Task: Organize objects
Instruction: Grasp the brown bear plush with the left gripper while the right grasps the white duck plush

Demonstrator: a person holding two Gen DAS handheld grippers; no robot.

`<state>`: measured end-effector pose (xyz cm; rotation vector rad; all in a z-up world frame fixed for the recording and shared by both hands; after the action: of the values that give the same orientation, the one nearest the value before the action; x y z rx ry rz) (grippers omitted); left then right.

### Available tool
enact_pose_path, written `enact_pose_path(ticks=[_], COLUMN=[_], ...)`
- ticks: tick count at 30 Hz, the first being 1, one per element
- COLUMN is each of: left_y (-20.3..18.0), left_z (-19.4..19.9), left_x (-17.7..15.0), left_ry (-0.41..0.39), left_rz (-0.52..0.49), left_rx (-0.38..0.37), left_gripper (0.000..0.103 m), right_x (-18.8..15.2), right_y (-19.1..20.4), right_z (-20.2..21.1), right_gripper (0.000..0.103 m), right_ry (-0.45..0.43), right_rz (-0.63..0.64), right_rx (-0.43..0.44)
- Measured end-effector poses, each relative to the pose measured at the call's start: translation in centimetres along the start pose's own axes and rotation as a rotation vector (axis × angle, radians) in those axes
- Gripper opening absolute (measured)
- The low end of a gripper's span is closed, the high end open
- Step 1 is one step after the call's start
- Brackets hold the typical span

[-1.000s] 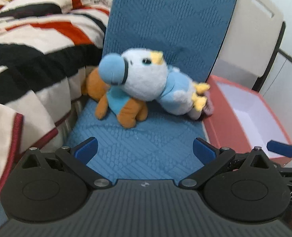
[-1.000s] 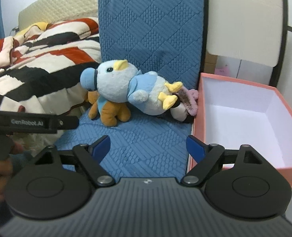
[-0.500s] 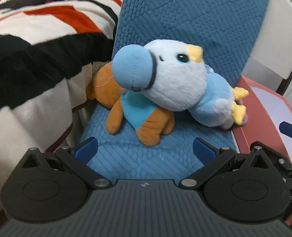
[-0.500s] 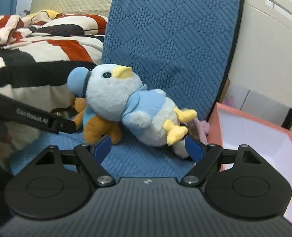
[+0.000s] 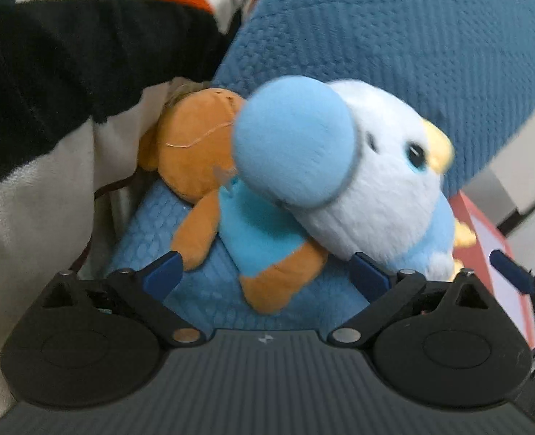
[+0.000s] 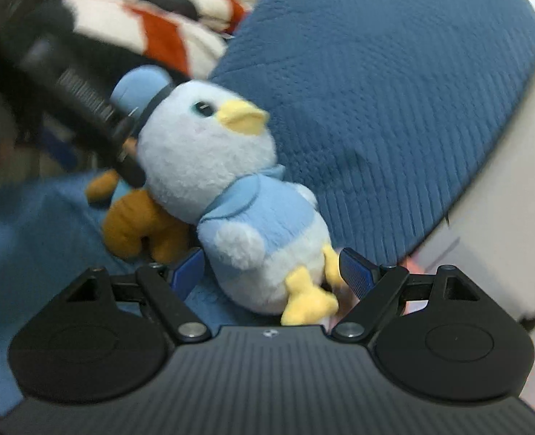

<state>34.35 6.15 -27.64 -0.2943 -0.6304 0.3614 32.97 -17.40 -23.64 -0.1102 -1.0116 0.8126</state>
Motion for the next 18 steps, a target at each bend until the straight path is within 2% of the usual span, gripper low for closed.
enact_pose_path(ticks=[5,8,18], left_y=[1.0,1.6,1.9], left_z=[-1.8,-3.0,-6.0], left_x=[0.3,0.4,1.3], left_ry=[0.050,0.081,0.149], left_rz=[0.075,0.128,0.254], left_rx=[0.006,-0.006,-0.083], left_gripper=[0.083,0.081,0.082], right_x=[0.5,0.8,1.7], right_y=[1.9,2.5,1.8], right_z=[-2.7,-4.4,-8.3], right_gripper=[0.083,0.083,0.087], right_ry=[0.021,0.050,0.072], right_rz=[0.192,0.284,0.310], right_rx=[-0.016,-0.058,-0.085])
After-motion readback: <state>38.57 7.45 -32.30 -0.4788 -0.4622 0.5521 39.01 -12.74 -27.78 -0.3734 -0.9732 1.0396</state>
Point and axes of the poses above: each gripper's, at about its wrist camera, not at the fingertips, and z roughly against the way its jaws point, y to its left, x to its top, the point moved 4 cm from there along -z, roughly the way its jaws point, and after that the axes turned 8 degrees about x, right-handed, at the moved point
